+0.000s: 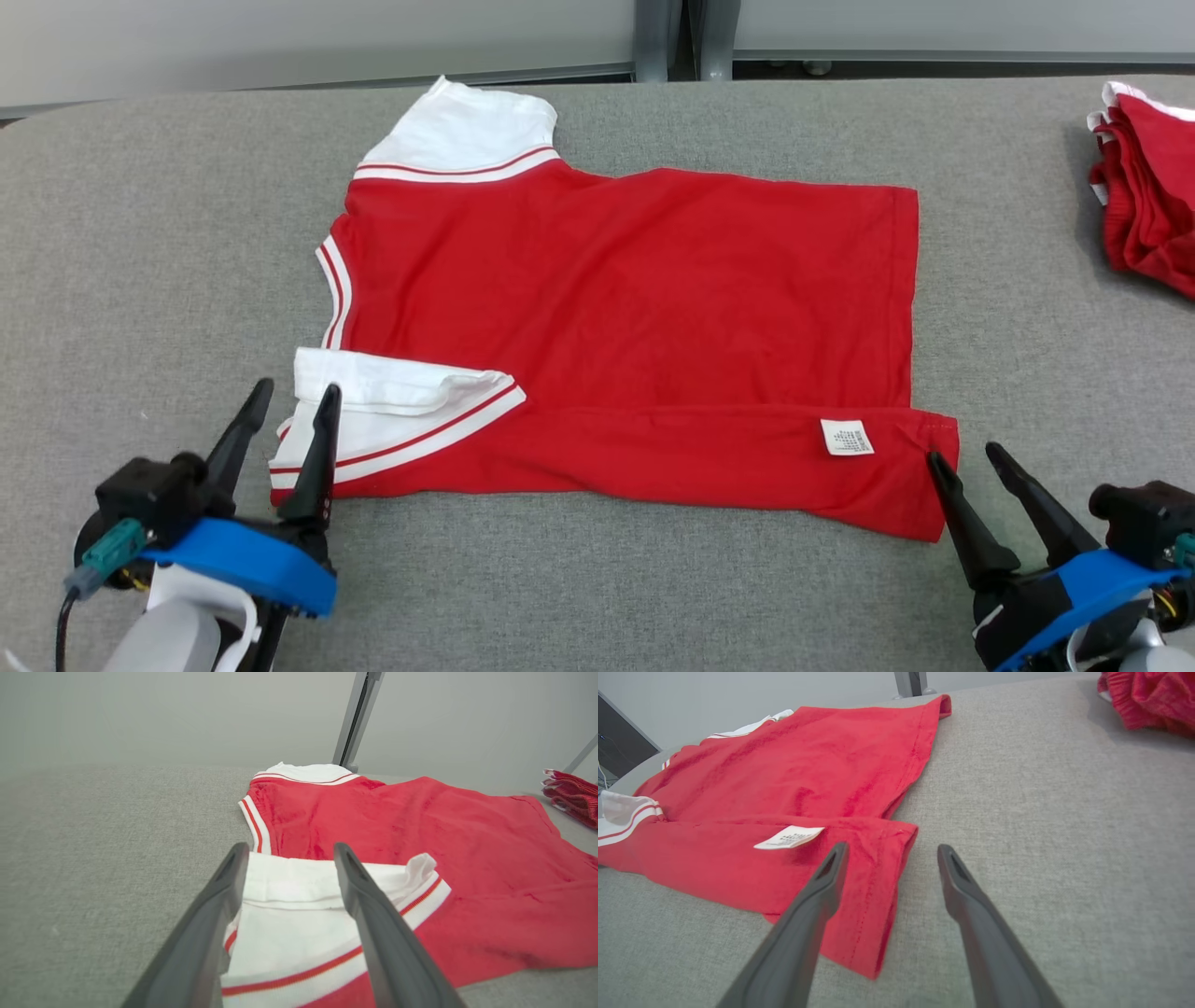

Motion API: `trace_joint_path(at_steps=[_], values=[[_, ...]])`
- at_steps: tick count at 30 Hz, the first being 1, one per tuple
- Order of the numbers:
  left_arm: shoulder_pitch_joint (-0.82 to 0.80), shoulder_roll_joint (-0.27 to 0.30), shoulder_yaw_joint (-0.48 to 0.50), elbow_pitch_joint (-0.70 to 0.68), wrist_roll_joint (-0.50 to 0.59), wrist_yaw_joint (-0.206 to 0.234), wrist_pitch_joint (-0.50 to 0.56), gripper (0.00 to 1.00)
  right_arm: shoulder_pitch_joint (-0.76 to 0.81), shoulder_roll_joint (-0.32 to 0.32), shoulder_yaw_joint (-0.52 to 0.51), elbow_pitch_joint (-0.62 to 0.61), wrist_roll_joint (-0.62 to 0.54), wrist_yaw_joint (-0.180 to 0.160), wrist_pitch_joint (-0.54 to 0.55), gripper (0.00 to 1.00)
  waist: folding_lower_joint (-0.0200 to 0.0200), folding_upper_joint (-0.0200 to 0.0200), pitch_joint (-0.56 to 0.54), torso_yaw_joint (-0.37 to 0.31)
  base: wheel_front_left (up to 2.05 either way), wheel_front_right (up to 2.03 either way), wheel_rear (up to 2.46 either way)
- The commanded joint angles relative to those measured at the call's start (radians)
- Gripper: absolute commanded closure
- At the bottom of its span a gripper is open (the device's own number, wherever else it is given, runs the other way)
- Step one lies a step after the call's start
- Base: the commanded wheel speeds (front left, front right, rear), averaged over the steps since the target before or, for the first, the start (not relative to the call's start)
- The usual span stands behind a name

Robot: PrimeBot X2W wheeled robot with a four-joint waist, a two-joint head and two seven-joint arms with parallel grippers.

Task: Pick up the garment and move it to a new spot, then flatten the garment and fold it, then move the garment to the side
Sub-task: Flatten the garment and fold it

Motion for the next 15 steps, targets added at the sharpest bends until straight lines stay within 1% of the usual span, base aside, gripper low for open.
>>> trace_joint_path(at_steps=[1,7,15], values=[[0.021,0.007,0.006,-0.006,-0.001,0.006,-0.007,0.00,0.017,0.004,-0.006,-0.009,-0.005,0.000,0.003,0.00,-0.0001,0.0000,-0.005,0.000,0.00,0.00,0.00],[0.113,0.012,0.021,-0.022,-0.021,0.032,-0.007,0.00,0.061,0.027,-0.020,-0.032,-0.035,0.000,0.030,0.00,-0.0001,0.0000,-0.020,0.000,0.00,0.00,0.00],[0.148,0.012,0.014,0.020,-0.044,0.034,0.019,0.00,0.059,0.063,-0.016,-0.008,-0.075,0.000,0.077,0.00,-0.0001,0.0000,-0.011,0.006,0.00,0.00,0.00]])
